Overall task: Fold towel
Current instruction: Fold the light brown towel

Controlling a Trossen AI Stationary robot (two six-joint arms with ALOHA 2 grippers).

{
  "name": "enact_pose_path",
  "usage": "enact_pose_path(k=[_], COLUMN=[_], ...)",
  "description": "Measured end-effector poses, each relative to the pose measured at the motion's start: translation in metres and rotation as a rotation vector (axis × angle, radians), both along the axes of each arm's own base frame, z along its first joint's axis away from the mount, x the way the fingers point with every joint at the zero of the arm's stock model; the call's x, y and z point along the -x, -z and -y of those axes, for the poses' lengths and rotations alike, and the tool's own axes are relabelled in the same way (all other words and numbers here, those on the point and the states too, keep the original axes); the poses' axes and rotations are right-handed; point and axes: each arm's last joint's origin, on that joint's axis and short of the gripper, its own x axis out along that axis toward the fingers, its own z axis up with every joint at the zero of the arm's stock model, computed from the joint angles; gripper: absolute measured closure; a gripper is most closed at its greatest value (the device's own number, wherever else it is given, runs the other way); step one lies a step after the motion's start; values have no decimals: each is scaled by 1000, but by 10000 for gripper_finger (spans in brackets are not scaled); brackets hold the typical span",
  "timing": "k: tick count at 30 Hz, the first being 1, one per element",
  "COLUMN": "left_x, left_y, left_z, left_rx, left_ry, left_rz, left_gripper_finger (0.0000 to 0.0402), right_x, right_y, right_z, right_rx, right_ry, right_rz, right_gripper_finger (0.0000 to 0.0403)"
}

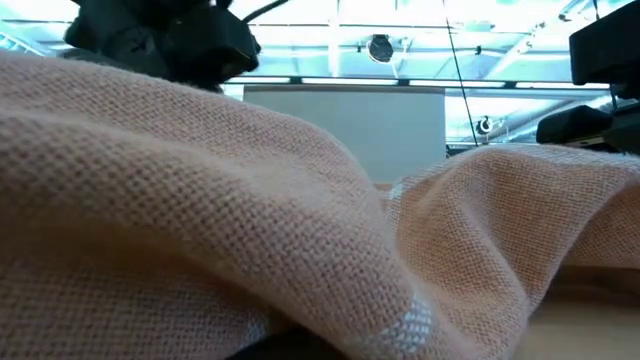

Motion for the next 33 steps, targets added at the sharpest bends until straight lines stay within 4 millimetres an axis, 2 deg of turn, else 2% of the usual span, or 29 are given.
enact_pose_path(k=[4,9,16,18,21,29,33], left_x=[-2,-4,-4,-3,2,22,34], left_y=[1,4,5,5,6,-5,-12], left_z=[-14,-27,-35,-39,-48,-80,-89], left_rx=[-2,64,78,67,43,41,105], left_ry=[-47,-46,-22,-28,-38,-151,-139], left_rz=[-25,-70,-91,-111,-157,-314,-388], left_gripper_finger=[211,236,312,321,311,232,219], right_x=[0,0,-1,-1,-1,3,7], right_y=[0,0,-1,-1,-1,-1,-1], right_z=[0,0,-1,-1,-1,-5,-9], right_rx=[-4,-7,-12,-15,-21,-42,-44], right_ry=[10,17,18,22,35,35,13], right_rz=[1,2,7,8,6,-6,-18], right_gripper_finger=[402,402,402,402,402,403,403])
